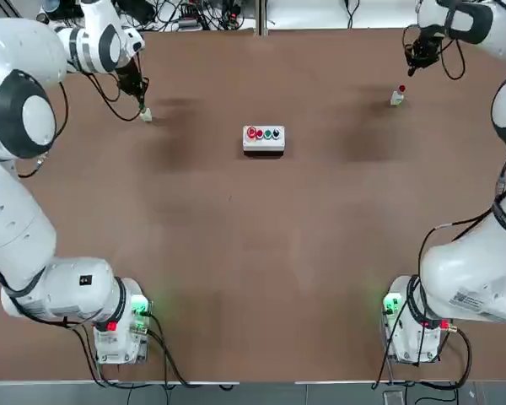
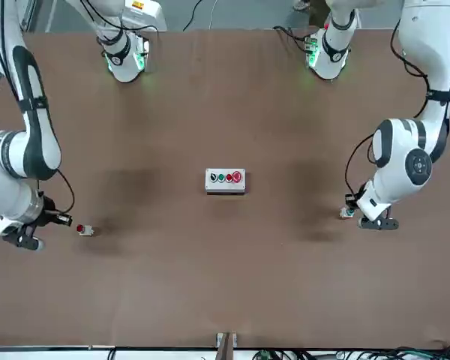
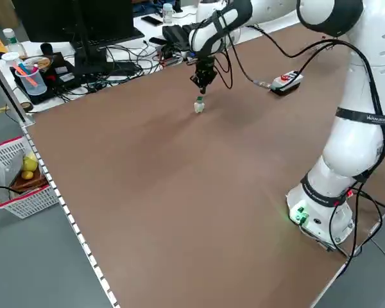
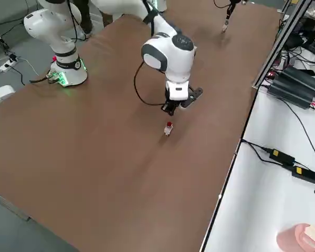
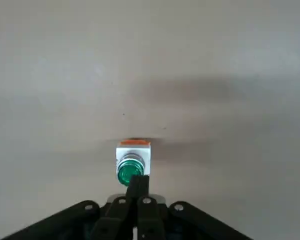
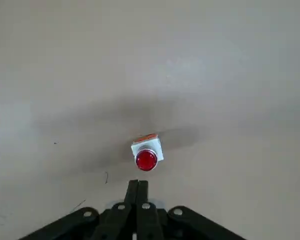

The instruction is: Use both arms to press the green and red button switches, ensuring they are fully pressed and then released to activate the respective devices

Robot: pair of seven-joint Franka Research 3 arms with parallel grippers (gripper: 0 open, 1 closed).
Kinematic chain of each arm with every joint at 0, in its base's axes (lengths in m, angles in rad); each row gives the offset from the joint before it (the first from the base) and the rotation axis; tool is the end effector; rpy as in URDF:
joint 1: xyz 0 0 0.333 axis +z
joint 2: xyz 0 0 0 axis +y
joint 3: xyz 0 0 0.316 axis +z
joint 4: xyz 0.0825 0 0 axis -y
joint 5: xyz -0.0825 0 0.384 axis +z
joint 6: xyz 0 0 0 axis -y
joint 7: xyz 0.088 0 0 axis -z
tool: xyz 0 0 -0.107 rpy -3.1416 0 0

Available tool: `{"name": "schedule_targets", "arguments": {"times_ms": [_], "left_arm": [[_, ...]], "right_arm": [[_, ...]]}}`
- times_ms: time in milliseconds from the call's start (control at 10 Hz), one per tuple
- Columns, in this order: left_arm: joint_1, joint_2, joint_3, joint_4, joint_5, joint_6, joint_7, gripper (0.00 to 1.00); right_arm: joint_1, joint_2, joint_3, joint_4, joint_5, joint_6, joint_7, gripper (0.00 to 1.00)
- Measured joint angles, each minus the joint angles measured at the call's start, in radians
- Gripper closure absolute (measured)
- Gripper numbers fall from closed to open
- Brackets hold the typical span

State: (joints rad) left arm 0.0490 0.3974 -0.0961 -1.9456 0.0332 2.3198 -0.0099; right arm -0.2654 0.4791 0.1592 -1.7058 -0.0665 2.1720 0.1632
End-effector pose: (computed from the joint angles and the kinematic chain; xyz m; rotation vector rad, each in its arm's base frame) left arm 0.6161 -0.0260 0.2757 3.1278 -0.0829 -0.0335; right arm 0.6617 -0.0838 0.3168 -3.0991 0.3878 0.0104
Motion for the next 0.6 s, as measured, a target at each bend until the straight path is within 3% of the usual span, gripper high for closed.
{"name": "schedule_targets", "arguments": {"times_ms": [200, 600], "left_arm": [[0.0, 0.006, 0.0, 0.0, 0.0, 0.005, 0.0, 0.99], [0.002, 0.007, 0.004, -0.002, 0.0, 0.006, 0.0, 0.99]], "right_arm": [[0.0, 0.011, 0.0, -0.042, 0.0, 0.05, 0.0, 0.99], [0.0, 0.012, 0.0, -0.052, 0.0, 0.052, 0.0, 0.99]]}}
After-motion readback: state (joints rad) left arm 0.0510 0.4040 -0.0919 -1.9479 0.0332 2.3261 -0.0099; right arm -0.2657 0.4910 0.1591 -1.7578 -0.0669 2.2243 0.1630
